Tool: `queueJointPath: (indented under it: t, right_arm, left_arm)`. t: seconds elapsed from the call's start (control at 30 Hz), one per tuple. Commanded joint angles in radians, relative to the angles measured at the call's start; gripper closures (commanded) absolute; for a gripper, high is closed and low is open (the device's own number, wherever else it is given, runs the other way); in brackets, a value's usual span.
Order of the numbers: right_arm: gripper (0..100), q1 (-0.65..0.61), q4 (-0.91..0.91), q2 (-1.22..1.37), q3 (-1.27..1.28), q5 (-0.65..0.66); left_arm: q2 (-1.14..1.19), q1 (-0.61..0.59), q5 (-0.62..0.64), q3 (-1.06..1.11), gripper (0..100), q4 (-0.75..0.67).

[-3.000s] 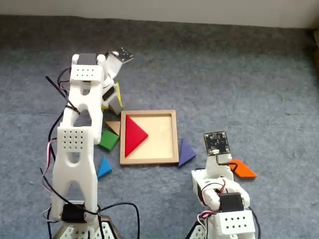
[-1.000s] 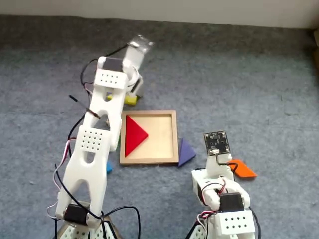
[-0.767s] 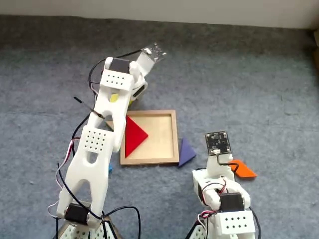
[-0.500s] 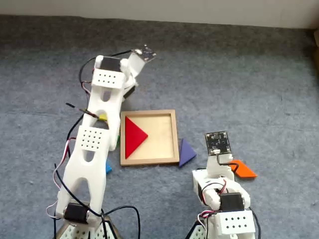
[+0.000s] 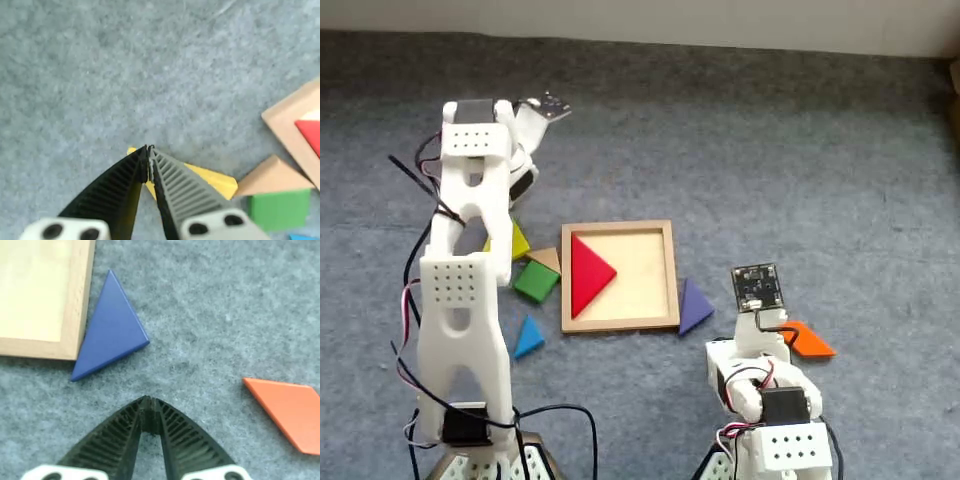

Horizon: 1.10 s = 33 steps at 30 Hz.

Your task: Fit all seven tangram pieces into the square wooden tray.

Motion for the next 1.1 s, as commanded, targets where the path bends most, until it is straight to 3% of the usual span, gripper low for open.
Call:
queueJointPath:
  t: [0.0, 0.2, 0.43, 0.77, 1.07]
  right_arm:
    - [99.2, 0.012, -0.01, -0.007, 0.074, -0.003]
    - [99.2, 0.012, -0.01, -0.007, 0.074, -0.003]
    - [99.2, 0.013, -0.01, -0.007, 0.074, -0.003]
    - [99.2, 0.013, -0.01, -0.007, 0.074, -0.003]
    - [99.2, 0.013, -0.01, -0.007, 0.074, -0.003]
  left_arm:
    - [-0.248, -0.008, -0.055, 0.265, 97, 0.014]
    - [-0.412, -0.01, -0.055, 0.492, 97, 0.012]
    - [-0.461, -0.03, 0.015, 0.524, 78, -0.002]
    - [-0.249, -0.082, 0.02, 0.522, 77, -0.146]
    - [-0.17, -0.114, -0.011, 0.427, 77, -0.155]
